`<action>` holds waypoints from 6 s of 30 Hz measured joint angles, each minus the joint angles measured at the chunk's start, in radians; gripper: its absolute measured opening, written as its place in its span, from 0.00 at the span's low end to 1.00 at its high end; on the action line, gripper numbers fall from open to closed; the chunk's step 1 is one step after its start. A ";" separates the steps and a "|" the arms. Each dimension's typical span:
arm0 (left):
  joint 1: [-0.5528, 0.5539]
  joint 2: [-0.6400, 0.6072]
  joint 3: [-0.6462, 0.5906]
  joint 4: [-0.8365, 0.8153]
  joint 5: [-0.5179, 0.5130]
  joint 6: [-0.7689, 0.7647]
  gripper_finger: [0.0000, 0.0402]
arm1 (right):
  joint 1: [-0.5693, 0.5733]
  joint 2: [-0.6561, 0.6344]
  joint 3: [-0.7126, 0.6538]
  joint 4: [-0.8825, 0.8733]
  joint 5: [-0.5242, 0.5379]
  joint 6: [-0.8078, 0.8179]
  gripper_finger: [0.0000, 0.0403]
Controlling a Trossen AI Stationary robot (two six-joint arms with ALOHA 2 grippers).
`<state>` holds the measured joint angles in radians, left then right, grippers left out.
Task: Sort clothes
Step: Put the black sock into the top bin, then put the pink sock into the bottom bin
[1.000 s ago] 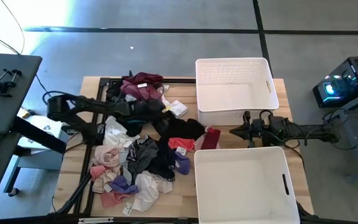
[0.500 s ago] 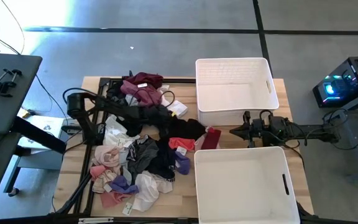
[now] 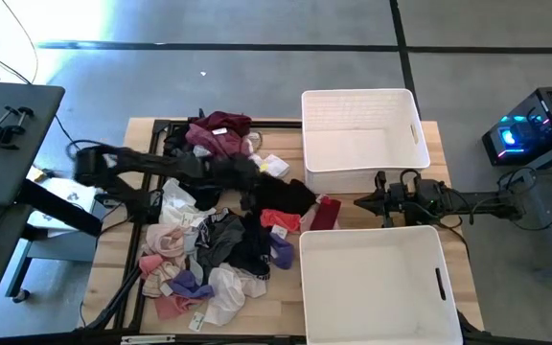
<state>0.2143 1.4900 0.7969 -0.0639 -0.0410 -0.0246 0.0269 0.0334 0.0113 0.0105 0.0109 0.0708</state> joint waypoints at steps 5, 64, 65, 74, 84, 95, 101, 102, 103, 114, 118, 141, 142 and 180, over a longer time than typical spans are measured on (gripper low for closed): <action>-0.011 -0.142 0.095 -0.027 0.000 0.001 0.00 | 0.000 0.000 0.000 0.000 0.000 0.000 0.00; 0.097 0.484 1.226 -0.121 0.154 -0.006 0.27 | 0.000 0.000 0.000 0.001 0.004 -0.016 0.00; 0.095 0.472 1.226 -0.126 0.162 0.003 0.27 | 0.000 0.000 0.000 0.001 0.004 -0.004 0.00; 0.041 0.314 1.227 -0.427 0.161 0.150 0.27 | 0.000 0.000 0.000 0.093 0.005 0.392 0.00; 0.011 0.228 1.227 -0.727 0.053 0.114 0.27 | 0.000 0.000 0.000 0.188 0.058 0.646 0.00; 0.001 0.226 1.226 -0.840 0.051 0.071 0.16 | 0.000 0.021 0.212 0.256 0.056 0.402 0.00; -0.023 0.195 1.128 -0.842 0.052 0.076 0.09 | 0.000 0.166 0.447 0.143 0.056 0.269 0.00; -0.028 0.183 1.090 -0.815 0.053 0.068 0.08 | 0.000 0.206 0.487 0.123 0.055 0.263 0.00; -0.033 0.169 1.045 -0.781 0.054 0.057 0.07 | 0.000 0.247 0.525 0.102 0.055 0.261 0.00; -0.114 -0.080 0.398 -0.261 0.057 -0.148 0.02 | 0.000 0.745 0.899 0.030 -0.011 0.299 0.00; -0.157 -0.085 0.238 -0.188 0.067 -0.142 0.02 | 0.000 0.899 1.054 0.015 -0.014 0.242 0.00; -0.229 0.541 0.174 0.480 -0.005 -0.167 0.47 | 0.008 1.312 1.603 -0.573 0.012 0.201 0.00; -0.229 0.558 0.189 0.478 0.001 -0.179 0.47 | 0.009 1.313 1.603 -0.574 0.012 0.209 0.00; -0.212 -0.089 0.337 -0.153 0.004 0.027 0.00 | 0.046 1.296 1.547 -0.859 0.092 0.173 0.07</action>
<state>0.0024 1.4014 1.1339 -0.2171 -0.0373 0.0021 0.0725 1.3296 1.5582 -0.8484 0.1024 0.2443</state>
